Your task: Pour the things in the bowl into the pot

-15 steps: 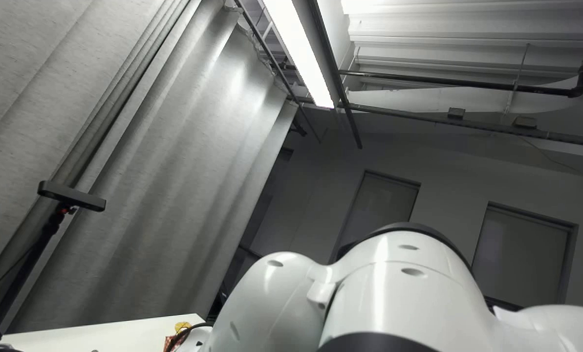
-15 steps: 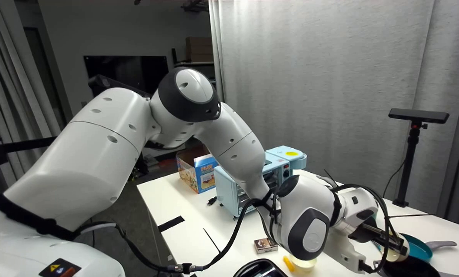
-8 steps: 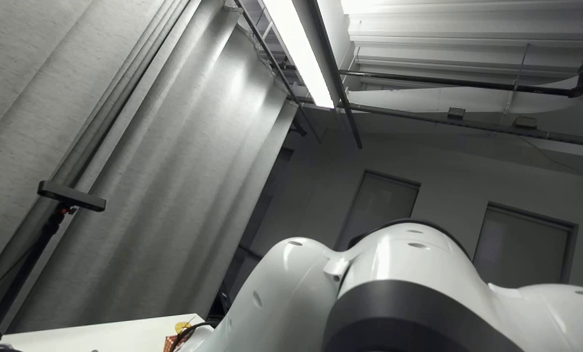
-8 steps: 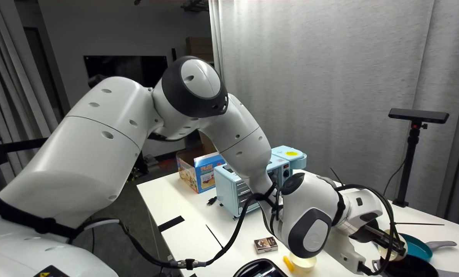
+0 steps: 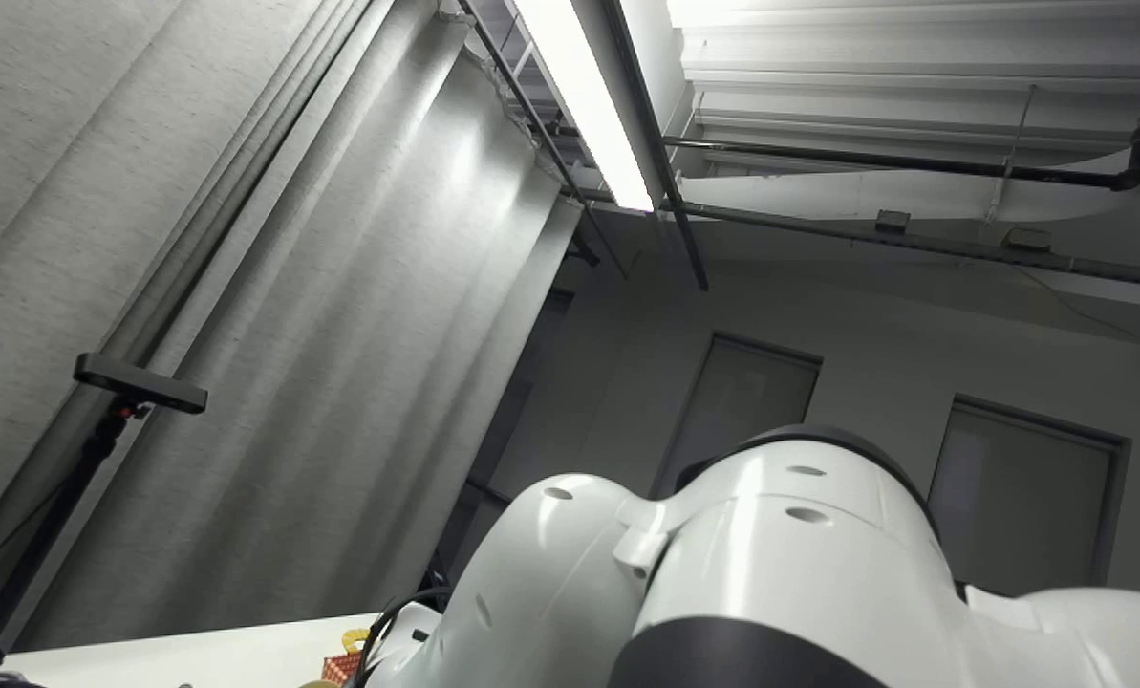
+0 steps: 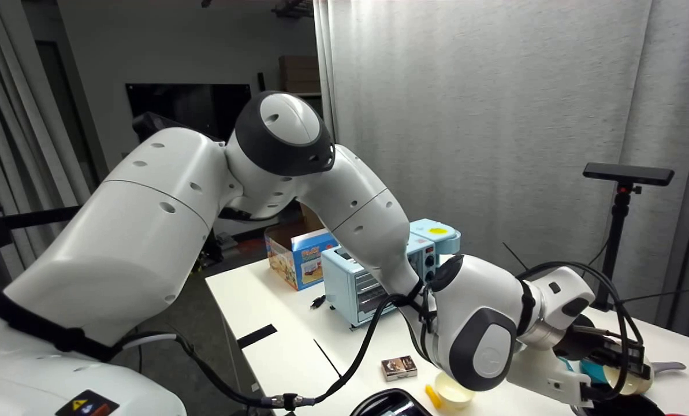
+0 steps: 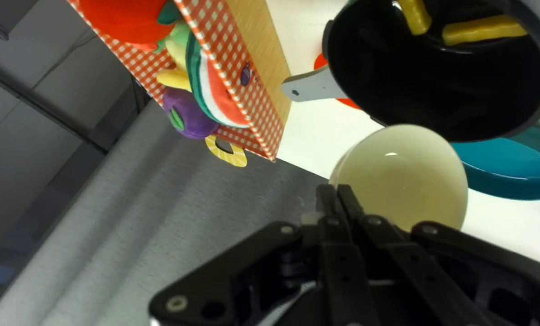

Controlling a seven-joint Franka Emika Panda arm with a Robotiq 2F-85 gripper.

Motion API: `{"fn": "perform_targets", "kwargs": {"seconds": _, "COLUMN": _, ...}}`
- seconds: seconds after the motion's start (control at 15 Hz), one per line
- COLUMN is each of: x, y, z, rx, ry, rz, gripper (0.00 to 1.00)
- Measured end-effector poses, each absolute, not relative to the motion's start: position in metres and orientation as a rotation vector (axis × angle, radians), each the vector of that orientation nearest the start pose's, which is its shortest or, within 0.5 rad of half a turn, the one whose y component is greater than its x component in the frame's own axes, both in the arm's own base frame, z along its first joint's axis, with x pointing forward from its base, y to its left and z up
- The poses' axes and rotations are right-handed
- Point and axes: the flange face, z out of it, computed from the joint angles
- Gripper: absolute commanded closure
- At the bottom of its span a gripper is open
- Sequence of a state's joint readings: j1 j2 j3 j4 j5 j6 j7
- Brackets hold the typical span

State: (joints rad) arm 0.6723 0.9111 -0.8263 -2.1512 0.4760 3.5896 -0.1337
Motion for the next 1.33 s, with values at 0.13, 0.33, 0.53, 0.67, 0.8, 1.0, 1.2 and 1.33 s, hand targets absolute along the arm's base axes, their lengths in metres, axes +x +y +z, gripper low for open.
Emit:
{"fn": "perform_targets", "kwargs": {"seconds": 0.13, "x": 0.587, "y": -0.107, "z": 0.213, "rx": 2.276, "ry": -0.044, "rz": 1.05, "gripper": 0.99}}
{"fn": "perform_targets", "kwargs": {"seconds": 0.33, "x": 0.587, "y": -0.101, "z": 0.213, "rx": 2.246, "ry": -0.02, "rz": 1.107, "gripper": 0.99}}
{"fn": "perform_targets", "kwargs": {"seconds": 0.53, "x": 0.587, "y": -0.091, "z": 0.208, "rx": 2.237, "ry": -0.013, "rz": 1.184, "gripper": 0.99}}
{"fn": "perform_targets", "kwargs": {"seconds": 0.67, "x": 0.589, "y": -0.084, "z": 0.199, "rx": 2.268, "ry": -0.036, "rz": 1.22, "gripper": 0.99}}
{"fn": "perform_targets", "kwargs": {"seconds": 0.8, "x": 0.591, "y": -0.075, "z": 0.188, "rx": 2.336, "ry": -0.081, "rz": 1.239, "gripper": 0.99}}
{"fn": "perform_targets", "kwargs": {"seconds": 1.0, "x": 0.593, "y": -0.063, "z": 0.179, "rx": 2.438, "ry": -0.135, "rz": 1.263, "gripper": 0.99}}
{"fn": "perform_targets", "kwargs": {"seconds": 1.2, "x": 0.595, "y": -0.06, "z": 0.175, "rx": 2.512, "ry": -0.167, "rz": 1.277, "gripper": 0.99}}
{"fn": "perform_targets", "kwargs": {"seconds": 1.33, "x": 0.595, "y": -0.061, "z": 0.173, "rx": 2.554, "ry": -0.186, "rz": 1.276, "gripper": 0.99}}
